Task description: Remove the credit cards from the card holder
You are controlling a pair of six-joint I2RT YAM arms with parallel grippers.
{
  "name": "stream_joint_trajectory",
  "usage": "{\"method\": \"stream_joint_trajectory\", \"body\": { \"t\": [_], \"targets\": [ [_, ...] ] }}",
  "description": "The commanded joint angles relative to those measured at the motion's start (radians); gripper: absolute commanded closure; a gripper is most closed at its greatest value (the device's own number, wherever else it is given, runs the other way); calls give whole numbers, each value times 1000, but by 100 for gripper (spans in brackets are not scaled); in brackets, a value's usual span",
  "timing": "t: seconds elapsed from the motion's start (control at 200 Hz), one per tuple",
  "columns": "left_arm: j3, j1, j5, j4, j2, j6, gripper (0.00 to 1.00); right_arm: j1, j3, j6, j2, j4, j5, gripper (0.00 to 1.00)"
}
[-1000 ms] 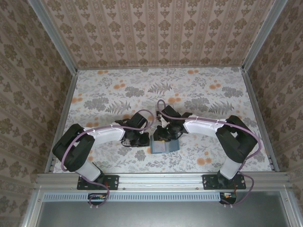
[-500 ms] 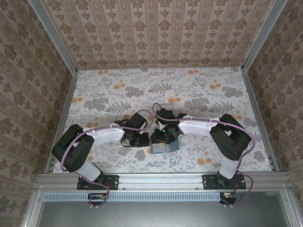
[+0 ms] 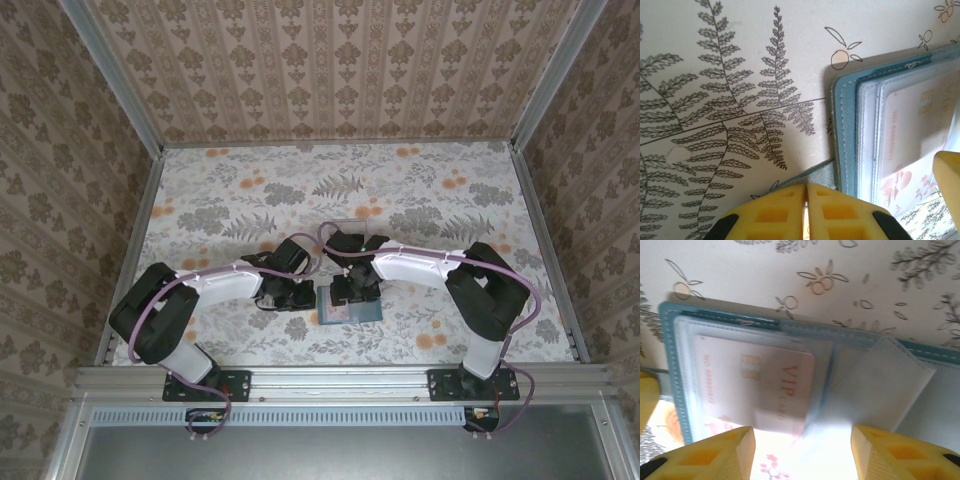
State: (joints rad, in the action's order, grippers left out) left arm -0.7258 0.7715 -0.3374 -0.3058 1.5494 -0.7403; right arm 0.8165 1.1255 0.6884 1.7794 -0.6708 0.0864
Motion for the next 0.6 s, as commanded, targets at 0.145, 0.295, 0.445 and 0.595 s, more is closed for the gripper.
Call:
{"method": "stream_joint_trajectory", "body": {
  "t": [0.145,0.295,0.445,0.595],
  "targets": [
    [3,-4,12,-41,14,22,89,13,20,-17,-69,-130,-132,46],
    [-7,-3,11,-47,18,24,89,12,13,-16,-73,-117,-109,55],
    [-13,-4,14,-56,17,25,89,12,-2,-16,-76,-91,-84,75],
    [-17,-2,21,-68,18,31,89,13,-17,-23,-74,-97,-110,86]
  ]
}}
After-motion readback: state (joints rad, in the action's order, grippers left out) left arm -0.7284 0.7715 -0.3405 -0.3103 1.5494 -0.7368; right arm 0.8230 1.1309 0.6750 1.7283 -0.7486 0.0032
